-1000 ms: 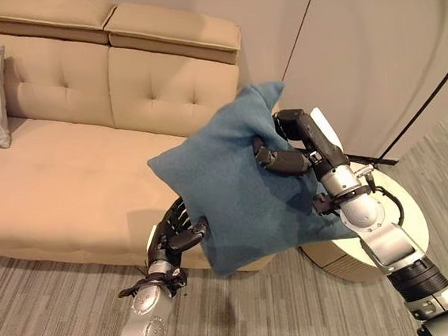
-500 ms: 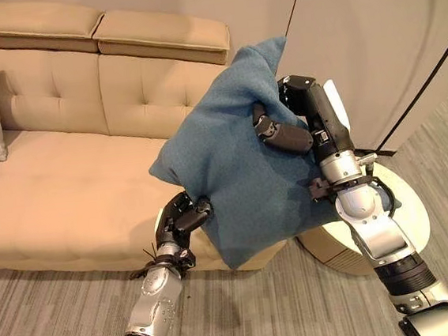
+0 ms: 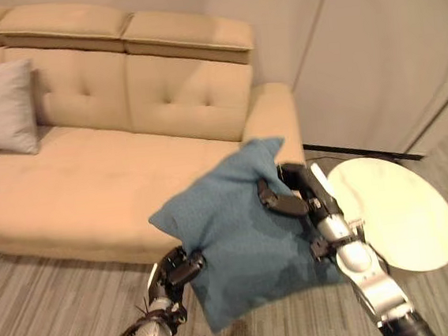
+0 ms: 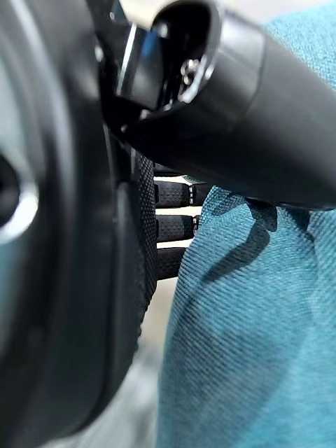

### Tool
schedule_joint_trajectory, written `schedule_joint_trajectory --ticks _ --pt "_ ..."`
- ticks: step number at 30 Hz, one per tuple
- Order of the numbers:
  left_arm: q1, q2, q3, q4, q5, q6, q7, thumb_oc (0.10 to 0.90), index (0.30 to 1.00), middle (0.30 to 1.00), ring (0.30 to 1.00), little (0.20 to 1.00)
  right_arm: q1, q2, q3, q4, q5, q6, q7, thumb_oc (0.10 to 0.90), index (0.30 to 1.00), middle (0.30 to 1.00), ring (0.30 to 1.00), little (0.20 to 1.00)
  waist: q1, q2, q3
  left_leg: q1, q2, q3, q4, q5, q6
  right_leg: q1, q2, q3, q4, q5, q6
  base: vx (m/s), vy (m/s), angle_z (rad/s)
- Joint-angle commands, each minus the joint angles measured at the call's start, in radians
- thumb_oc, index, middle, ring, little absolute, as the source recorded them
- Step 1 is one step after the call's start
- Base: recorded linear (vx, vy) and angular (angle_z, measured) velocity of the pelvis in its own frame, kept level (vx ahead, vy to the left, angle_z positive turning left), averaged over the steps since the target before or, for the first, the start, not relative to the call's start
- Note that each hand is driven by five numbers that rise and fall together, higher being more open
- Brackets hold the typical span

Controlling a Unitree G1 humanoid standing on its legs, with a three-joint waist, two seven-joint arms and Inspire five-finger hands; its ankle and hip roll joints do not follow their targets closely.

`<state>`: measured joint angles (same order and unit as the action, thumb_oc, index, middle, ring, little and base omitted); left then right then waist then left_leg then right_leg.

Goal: Pick up all the scattered cushions and arrange them neatly on the sofa.

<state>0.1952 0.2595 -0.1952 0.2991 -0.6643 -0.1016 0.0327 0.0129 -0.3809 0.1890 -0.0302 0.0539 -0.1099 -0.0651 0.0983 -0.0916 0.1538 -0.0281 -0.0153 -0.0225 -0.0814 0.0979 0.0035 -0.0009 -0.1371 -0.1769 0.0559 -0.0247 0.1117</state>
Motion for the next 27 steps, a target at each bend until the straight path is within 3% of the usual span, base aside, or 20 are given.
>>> schedule_joint_trajectory --ticks 1,5,9,11,13,14,15,16,17,21,25,27 --pt "-0.113 0.001 -0.007 -0.100 -0.006 -0.090 -0.067 0.400 0.300 0.300 0.300 0.300 -0.187 0.046 -0.121 -0.114 0.068 -0.188 -0.052 0.400 0.300 0.300 0.300 0.300 0.000 -0.021 -0.073 0.008 -0.024 -0.094 0.079 -0.156 -0.002 -0.110 0.079 0.097 0.068 -0.004 0.022 0.05 -0.029 0.67" --pt "-0.105 -0.006 0.002 -0.093 0.005 -0.093 -0.069 0.400 0.300 0.300 0.300 0.300 -0.157 0.033 -0.123 -0.082 0.076 -0.182 -0.048 0.400 0.300 0.300 0.300 0.300 -0.012 -0.017 -0.067 0.004 -0.049 -0.171 0.072 -0.144 -0.025 -0.084 0.084 0.072 0.017 -0.002 0.003 0.06 -0.101 1.04" --pt "-0.100 -0.022 0.017 -0.100 -0.015 -0.094 -0.063 0.400 0.300 0.300 0.300 0.300 -0.127 0.020 -0.136 -0.073 0.084 -0.174 -0.043 0.400 0.300 0.300 0.300 0.300 -0.025 -0.009 -0.064 -0.018 -0.048 -0.184 0.093 -0.145 -0.052 -0.061 0.078 0.025 -0.007 -0.009 -0.004 0.02 -0.106 0.80" --pt "-0.105 -0.028 0.017 -0.098 -0.020 -0.096 -0.063 0.400 0.300 0.300 0.300 0.300 -0.117 -0.002 -0.144 -0.066 0.089 -0.175 -0.040 0.400 0.300 0.300 0.300 0.300 -0.043 -0.001 -0.041 -0.065 -0.035 -0.122 0.181 -0.167 -0.070 -0.029 0.057 -0.045 -0.014 -0.022 -0.010 -0.02 -0.112 0.70" --pt "-0.106 -0.030 0.019 -0.097 -0.021 -0.098 -0.064 0.400 0.300 0.300 0.300 0.300 -0.109 -0.017 -0.150 -0.060 0.085 -0.169 -0.039 0.400 0.300 0.300 0.300 0.300 -0.066 -0.001 -0.033 -0.098 0.013 0.018 0.227 -0.166 -0.073 -0.008 0.036 -0.096 -0.024 -0.025 -0.008 -0.02 -0.019 0.64" --pt "-0.107 -0.030 0.019 -0.097 -0.021 -0.098 -0.064 0.400 0.300 0.300 0.300 0.300 -0.110 -0.017 -0.150 -0.060 0.085 -0.169 -0.038 0.400 0.300 0.300 0.300 0.300 -0.067 -0.002 -0.035 -0.102 0.011 0.017 0.226 -0.163 -0.073 -0.012 0.035 -0.097 -0.025 -0.023 -0.007 -0.02 0.003 0.83" --pt "-0.105 -0.028 0.021 -0.097 -0.021 -0.097 -0.066 0.400 0.300 0.300 0.300 0.300 -0.112 -0.022 -0.148 -0.058 0.084 -0.165 -0.040 0.400 0.300 0.300 0.300 0.300 -0.074 -0.004 -0.033 -0.116 0.043 0.092 0.243 -0.157 -0.067 -0.003 0.029 -0.114 -0.033 -0.021 -0.008 -0.02 0.002 0.85" --pt "-0.105 -0.028 0.021 -0.097 -0.021 -0.097 -0.066 0.400 0.300 0.300 0.300 0.300 -0.112 -0.022 -0.148 -0.058 0.084 -0.165 -0.040 0.400 0.300 0.300 0.300 0.300 -0.074 -0.004 -0.034 -0.117 0.043 0.092 0.243 -0.156 -0.067 -0.004 0.029 -0.114 -0.033 -0.021 -0.008 0.02 -0.018 0.58" --pt "-0.103 -0.021 0.023 -0.092 -0.007 -0.092 -0.074 0.400 0.300 0.300 0.300 0.300 -0.114 -0.020 -0.147 -0.053 0.084 -0.160 -0.039 0.400 0.300 0.300 0.300 0.300 -0.073 -0.009 -0.040 -0.136 0.062 0.157 0.242 -0.141 -0.063 0.016 0.030 -0.135 -0.055 -0.020 -0.010 0.06 -0.027 0.31" --pt "-0.097 -0.020 0.028 -0.096 0.014 -0.081 -0.076 0.400 0.300 0.300 0.300 0.300 -0.102 -0.010 -0.158 -0.043 0.088 -0.147 -0.039 0.400 0.300 0.300 0.300 0.300 -0.066 -0.022 -0.055 -0.182 0.087 0.242 0.208 -0.103 -0.062 0.051 0.040 -0.172 -0.088 -0.029 -0.008 0.13 0.030 0.37" --pt "-0.081 -0.008 0.030 -0.101 0.038 -0.067 -0.080 0.400 0.300 0.300 0.300 0.300 -0.098 0.005 -0.153 -0.035 0.078 -0.139 -0.033 0.400 0.300 0.300 0.300 0.300 -0.064 -0.032 -0.070 -0.151 0.075 0.230 0.182 -0.110 -0.048 0.060 0.034 -0.176 -0.062 -0.044 -0.001 0.16 0.116 0.20" --pt "-0.075 0.008 0.033 -0.109 0.047 -0.062 -0.075 0.400 0.300 0.300 0.300 0.300 -0.107 0.027 -0.132 -0.021 0.075 -0.131 -0.029 0.400 0.300 0.300 0.300 0.300 -0.047 -0.044 -0.071 -0.120 0.056 0.225 0.177 -0.142 -0.020 0.056 0.009 -0.152 0.027 -0.063 0.012 0.22 0.204 0.08"
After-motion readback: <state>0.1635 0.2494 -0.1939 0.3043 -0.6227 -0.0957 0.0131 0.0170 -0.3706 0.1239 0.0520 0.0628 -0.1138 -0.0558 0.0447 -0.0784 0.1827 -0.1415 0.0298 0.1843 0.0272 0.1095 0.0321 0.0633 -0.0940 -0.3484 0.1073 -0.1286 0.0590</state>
